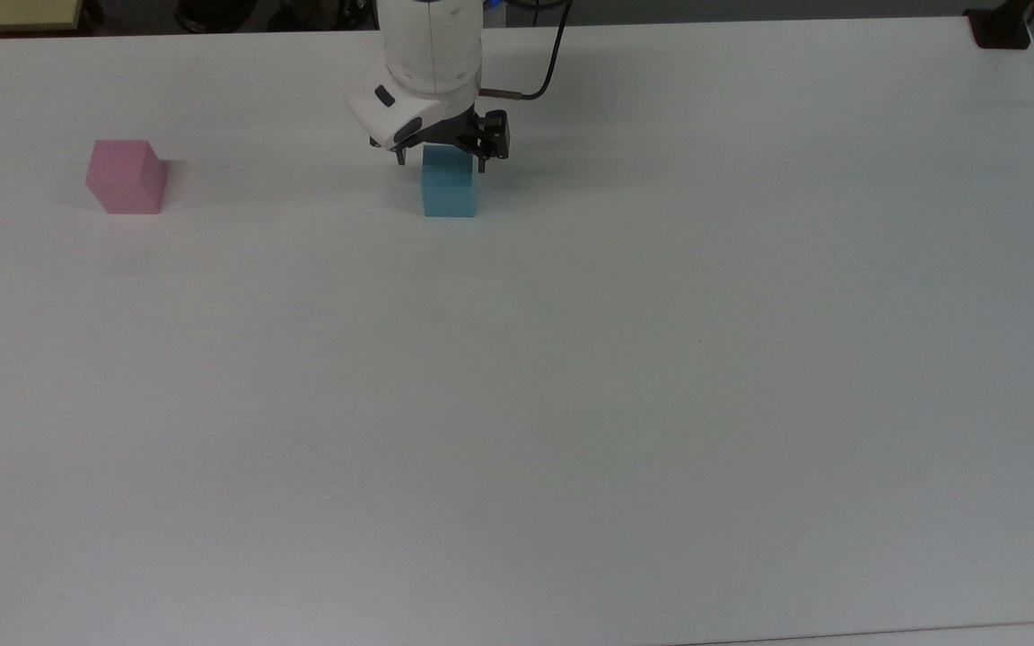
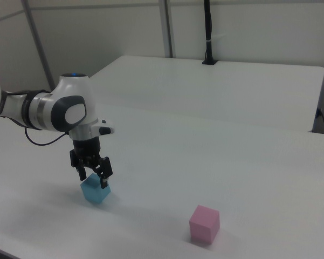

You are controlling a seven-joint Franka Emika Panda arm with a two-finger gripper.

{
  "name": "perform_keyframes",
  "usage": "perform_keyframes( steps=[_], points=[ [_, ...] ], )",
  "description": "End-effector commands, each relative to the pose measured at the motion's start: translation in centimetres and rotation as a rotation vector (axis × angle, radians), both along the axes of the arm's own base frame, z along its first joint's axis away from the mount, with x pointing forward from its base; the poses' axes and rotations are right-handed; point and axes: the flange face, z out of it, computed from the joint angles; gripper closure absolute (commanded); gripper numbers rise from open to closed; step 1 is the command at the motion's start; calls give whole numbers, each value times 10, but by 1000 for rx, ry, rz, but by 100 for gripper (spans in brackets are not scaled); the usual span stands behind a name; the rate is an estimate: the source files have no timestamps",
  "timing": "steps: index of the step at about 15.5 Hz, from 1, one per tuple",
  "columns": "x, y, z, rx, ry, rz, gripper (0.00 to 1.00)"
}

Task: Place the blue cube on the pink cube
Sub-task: 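Close the gripper on the light-blue cube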

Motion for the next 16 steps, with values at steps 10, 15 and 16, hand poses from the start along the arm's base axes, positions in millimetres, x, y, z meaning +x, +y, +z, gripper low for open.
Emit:
perform_keyframes(
  steps=[10, 15, 16],
  points=[
    [11, 6, -22, -5, -27, 31, 79],
    [9, 6, 60, -13, 17, 62, 78],
    [8, 8, 84, -15, 29, 62, 78]
  ],
)
